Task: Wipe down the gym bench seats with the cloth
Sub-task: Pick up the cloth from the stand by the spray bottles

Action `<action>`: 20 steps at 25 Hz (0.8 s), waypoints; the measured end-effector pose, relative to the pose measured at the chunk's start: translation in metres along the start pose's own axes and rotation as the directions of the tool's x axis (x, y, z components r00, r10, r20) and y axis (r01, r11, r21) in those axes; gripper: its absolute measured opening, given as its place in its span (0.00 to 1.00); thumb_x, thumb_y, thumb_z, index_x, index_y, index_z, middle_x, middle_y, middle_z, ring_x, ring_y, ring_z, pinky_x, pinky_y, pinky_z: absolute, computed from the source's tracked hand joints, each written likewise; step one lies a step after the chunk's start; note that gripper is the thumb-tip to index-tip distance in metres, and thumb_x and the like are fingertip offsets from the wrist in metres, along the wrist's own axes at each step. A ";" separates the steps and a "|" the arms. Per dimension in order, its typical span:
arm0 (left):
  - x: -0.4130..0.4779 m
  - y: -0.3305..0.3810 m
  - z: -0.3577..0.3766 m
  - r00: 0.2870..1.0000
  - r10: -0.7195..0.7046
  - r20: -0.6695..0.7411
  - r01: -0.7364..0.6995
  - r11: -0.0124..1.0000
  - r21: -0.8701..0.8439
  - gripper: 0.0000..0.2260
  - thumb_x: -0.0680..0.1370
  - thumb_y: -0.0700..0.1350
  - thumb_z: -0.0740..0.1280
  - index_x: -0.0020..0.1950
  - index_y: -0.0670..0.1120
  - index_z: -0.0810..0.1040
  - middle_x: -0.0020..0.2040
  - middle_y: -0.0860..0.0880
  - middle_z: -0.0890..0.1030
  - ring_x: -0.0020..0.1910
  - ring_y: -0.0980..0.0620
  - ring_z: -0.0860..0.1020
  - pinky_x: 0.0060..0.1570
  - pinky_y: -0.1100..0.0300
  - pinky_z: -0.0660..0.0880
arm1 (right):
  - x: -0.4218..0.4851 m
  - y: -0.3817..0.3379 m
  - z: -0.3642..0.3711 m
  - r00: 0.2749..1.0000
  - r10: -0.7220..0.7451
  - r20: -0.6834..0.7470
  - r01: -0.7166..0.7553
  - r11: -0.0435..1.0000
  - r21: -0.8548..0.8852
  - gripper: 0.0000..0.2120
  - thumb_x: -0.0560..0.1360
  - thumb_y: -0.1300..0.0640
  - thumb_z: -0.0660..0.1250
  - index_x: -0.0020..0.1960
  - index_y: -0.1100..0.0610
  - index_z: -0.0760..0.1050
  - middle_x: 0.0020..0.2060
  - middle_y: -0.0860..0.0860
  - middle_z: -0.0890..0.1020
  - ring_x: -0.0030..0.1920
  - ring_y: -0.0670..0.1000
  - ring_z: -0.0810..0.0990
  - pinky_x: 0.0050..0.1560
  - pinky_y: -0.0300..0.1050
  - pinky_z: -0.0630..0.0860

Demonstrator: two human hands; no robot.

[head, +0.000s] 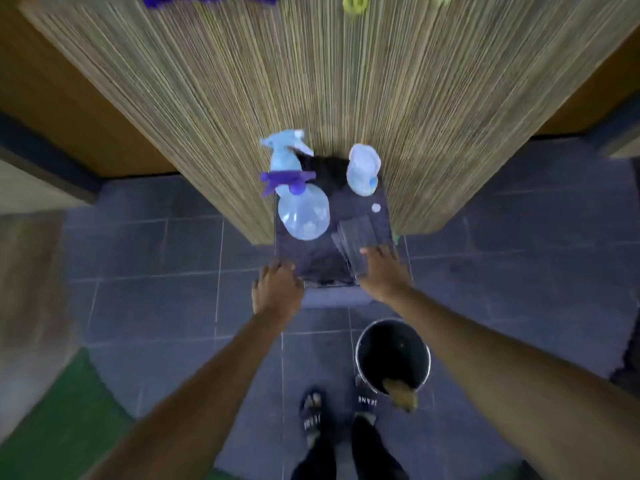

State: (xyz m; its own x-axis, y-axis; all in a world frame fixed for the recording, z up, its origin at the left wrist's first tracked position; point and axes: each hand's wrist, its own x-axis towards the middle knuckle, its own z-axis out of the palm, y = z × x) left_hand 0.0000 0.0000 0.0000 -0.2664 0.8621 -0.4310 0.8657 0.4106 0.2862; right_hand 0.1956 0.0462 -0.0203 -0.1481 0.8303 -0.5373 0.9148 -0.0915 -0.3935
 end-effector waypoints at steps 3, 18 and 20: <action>0.046 -0.007 0.044 0.996 -0.006 -0.087 0.011 0.998 0.058 0.28 0.81 0.55 0.62 0.76 0.43 0.61 0.75 0.42 0.63 0.74 0.42 0.61 0.71 0.46 0.60 | 0.047 0.004 0.021 0.990 -0.032 -0.135 0.025 0.998 -0.051 0.33 0.78 0.52 0.66 0.79 0.54 0.56 0.76 0.59 0.59 0.76 0.62 0.57 0.72 0.59 0.61; 0.106 -0.013 0.131 0.938 0.099 -0.332 -0.041 0.983 0.177 0.43 0.79 0.70 0.48 0.79 0.36 0.50 0.80 0.39 0.52 0.80 0.41 0.49 0.78 0.45 0.47 | 0.118 0.026 0.107 0.724 -0.210 -0.657 0.009 0.955 -0.296 0.23 0.84 0.53 0.55 0.78 0.56 0.62 0.77 0.63 0.62 0.76 0.63 0.64 0.74 0.55 0.65; 0.105 -0.014 0.130 0.943 0.097 -0.319 -0.041 0.983 0.179 0.43 0.78 0.70 0.48 0.79 0.37 0.49 0.80 0.39 0.51 0.80 0.41 0.48 0.78 0.46 0.46 | 0.121 0.026 0.108 0.706 -0.192 -0.681 0.021 0.968 -0.250 0.22 0.83 0.60 0.58 0.76 0.57 0.65 0.76 0.62 0.65 0.75 0.62 0.66 0.73 0.55 0.68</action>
State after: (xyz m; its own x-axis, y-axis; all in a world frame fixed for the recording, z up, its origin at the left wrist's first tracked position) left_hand 0.0154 0.0463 -0.1601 -0.3022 0.9473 -0.1060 0.9377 0.3154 0.1455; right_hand 0.1604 0.0847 -0.1764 -0.0238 0.9786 0.2042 0.9764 0.0666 -0.2054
